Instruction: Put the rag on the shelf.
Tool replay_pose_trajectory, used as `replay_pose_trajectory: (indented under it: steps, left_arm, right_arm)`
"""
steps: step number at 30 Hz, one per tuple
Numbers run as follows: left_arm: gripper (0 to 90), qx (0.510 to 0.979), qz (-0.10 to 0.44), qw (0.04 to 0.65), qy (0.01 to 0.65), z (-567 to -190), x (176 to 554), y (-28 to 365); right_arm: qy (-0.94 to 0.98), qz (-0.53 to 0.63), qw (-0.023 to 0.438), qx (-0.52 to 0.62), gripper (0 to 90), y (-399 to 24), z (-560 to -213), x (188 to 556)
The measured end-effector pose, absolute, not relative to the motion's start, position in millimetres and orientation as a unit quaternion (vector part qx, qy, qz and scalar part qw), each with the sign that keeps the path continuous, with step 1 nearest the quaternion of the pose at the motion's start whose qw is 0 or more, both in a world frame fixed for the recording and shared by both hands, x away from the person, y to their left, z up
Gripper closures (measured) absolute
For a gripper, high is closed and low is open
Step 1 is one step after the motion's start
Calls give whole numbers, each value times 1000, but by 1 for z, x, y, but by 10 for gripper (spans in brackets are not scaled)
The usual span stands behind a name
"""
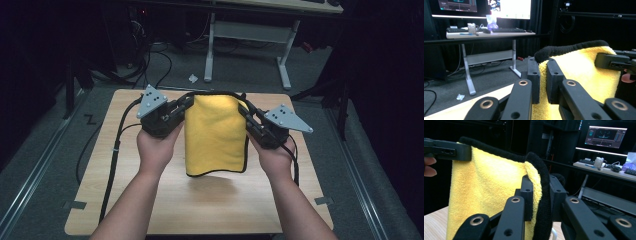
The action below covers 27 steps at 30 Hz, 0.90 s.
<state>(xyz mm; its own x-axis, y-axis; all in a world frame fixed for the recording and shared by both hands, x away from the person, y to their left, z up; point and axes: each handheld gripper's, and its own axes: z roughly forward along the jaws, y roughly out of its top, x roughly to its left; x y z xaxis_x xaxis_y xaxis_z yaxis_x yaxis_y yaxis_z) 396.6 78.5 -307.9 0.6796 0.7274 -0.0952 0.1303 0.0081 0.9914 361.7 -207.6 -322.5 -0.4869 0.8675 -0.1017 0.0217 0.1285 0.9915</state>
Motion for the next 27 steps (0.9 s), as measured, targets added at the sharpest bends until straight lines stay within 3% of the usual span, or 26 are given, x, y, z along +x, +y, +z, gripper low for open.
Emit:
replay_pose_trajectory:
  steps: [27]
  left_arm:
    - [828,690,272,585,328,-315,503,71]
  right_arm:
    - [666,548,356,360,783,-216,-313,472]
